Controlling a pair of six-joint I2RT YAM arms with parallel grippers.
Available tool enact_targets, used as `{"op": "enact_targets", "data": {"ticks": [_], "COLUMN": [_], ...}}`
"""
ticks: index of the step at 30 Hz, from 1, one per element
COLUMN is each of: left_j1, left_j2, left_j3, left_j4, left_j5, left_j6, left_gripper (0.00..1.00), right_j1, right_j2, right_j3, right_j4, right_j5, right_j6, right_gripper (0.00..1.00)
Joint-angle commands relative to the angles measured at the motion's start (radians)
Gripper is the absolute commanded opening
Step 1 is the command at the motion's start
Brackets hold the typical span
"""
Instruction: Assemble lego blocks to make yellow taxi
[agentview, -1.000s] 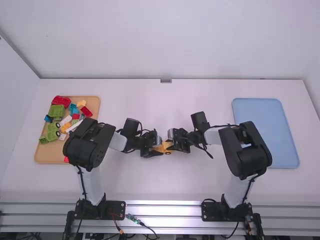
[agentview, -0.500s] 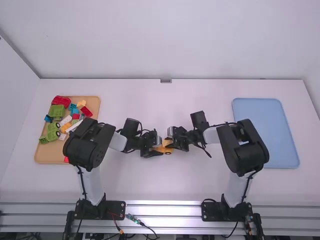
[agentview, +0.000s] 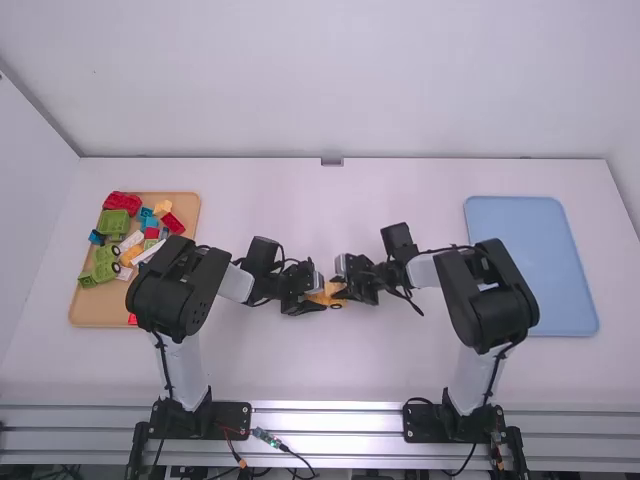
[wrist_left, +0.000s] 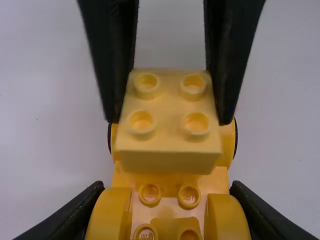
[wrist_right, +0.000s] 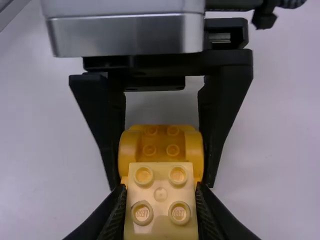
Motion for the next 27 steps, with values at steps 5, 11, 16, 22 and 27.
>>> {"op": "enact_targets", "data": {"ticks": [5,11,16,22,27], "left_j1": [-0.003,-0.003,-0.003,0.001,-0.003], "left_j2": [0.018,0.018,0.018,0.018,0.018], "left_j3": [-0.029,-0.029,-0.028,-0.029,-0.027], "left_j4": [-0.019,-0.017,-0.018,-0.017,-0.017], "left_j5": [-0.128,-0.128,-0.128,-0.131,-0.128], "left_j6": [0.023,0.023,0.023,0.023,0.023], "left_gripper": [0.18,0.19,0.19,0.19,0.19], "right_j1": [-0.003,0.007,0.007,0.01,0.021], "right_j2": [-0.082,-0.051,-0.03,-0.03,-0.027], "right_j3": [0.006,-0.018,-0.021,-0.021,-0.021], "right_j4": [-0.086,-0.02,0.005,-0.011,-0.024], "right_j5": [0.058,0.066,0.065,0.087,0.089], "right_j6": [-0.076,-0.068,-0.019,-0.018,-0.024], "right_gripper": [0.2,0.18,0.18,0.18,0.17]}}
